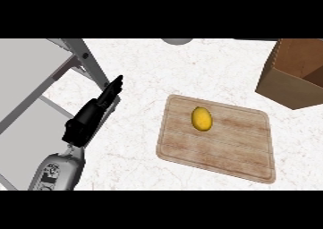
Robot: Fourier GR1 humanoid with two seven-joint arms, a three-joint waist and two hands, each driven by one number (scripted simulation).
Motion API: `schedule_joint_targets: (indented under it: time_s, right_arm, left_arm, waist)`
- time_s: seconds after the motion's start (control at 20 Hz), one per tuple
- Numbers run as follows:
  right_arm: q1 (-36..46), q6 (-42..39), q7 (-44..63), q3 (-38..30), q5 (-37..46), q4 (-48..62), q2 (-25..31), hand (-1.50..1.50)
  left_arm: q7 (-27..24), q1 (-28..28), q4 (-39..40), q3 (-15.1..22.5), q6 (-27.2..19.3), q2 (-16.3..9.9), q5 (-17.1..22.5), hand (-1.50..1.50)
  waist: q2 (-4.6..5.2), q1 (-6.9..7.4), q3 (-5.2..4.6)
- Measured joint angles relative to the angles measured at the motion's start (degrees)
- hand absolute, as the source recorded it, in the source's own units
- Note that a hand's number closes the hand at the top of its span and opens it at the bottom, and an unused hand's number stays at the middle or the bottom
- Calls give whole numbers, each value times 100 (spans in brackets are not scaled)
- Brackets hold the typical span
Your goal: Pick the can from the cutting board and place it in the cardboard box
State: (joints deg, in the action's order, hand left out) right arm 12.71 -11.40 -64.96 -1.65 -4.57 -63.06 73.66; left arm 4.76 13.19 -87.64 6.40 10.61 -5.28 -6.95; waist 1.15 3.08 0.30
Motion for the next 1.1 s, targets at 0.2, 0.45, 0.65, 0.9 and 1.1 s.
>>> schedule_joint_targets:
  time_s: [0.2,0.45,0.65,0.9,1.1]
  right_arm:
    - [260,-155,148,189,-174,116,70,150]
    - [764,-327,408,474,-276,307,-37,150]
    - [1271,-366,526,737,-115,534,-238,150]
    - [1920,-235,539,1124,405,912,-661,150]
    - [2391,-54,527,1453,907,1295,-1156,150]
  left_arm:
    - [-65,45,60,38,36,13,-14,0]
    - [-49,186,170,106,9,106,-70,0]
    - [-46,207,189,108,30,113,-67,0]
    - [19,232,157,74,45,102,-48,0]
    - [21,245,138,49,37,112,-39,0]
  waist:
    - [13,95,-5]
    - [33,202,-8]
    - [22,211,-13]
    - [12,196,-14]
    - [11,177,-15]
